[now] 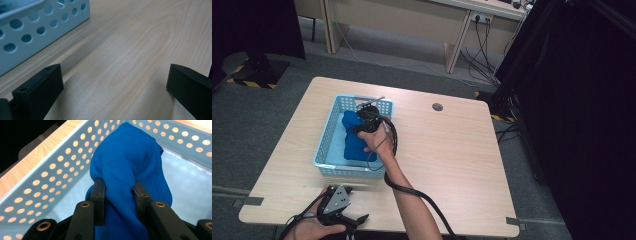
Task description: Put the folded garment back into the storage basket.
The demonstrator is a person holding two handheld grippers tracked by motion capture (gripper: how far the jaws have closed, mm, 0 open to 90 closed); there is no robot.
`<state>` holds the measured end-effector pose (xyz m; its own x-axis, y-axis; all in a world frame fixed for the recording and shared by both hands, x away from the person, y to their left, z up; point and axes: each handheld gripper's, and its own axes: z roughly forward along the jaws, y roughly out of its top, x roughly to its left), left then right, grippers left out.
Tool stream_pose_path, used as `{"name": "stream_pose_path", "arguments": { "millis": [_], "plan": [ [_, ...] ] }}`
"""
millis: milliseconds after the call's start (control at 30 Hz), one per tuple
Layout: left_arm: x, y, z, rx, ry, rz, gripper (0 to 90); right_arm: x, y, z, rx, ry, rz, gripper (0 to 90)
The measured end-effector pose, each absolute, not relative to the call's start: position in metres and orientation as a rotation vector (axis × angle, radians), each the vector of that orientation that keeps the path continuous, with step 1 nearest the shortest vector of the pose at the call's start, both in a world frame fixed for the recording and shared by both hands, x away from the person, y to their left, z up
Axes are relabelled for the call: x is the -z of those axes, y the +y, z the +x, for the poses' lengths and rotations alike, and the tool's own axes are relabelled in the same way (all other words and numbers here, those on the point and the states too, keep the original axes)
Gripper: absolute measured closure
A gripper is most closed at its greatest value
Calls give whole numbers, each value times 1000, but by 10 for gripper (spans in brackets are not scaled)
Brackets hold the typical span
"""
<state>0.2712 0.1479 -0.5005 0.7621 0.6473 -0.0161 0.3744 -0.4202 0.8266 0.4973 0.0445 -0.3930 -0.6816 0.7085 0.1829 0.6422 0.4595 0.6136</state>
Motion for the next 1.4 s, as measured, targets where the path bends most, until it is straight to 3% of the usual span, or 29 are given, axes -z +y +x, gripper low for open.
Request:
{"name": "stream_pose_path", "arguments": {
  "millis": [533, 833, 1400],
  "plan": [
    [501, 148, 271, -384, 765, 2056, 0, 415, 49, 505, -961, 2585, 1279, 669],
    [501, 148, 271, -384, 764, 2056, 0, 416, 50, 507, -939, 2594, 1290, 494],
    [501, 148, 271, -384, 763, 2056, 0, 402, 40, 506, -1024, 2576, 1289, 394]
  ]
}}
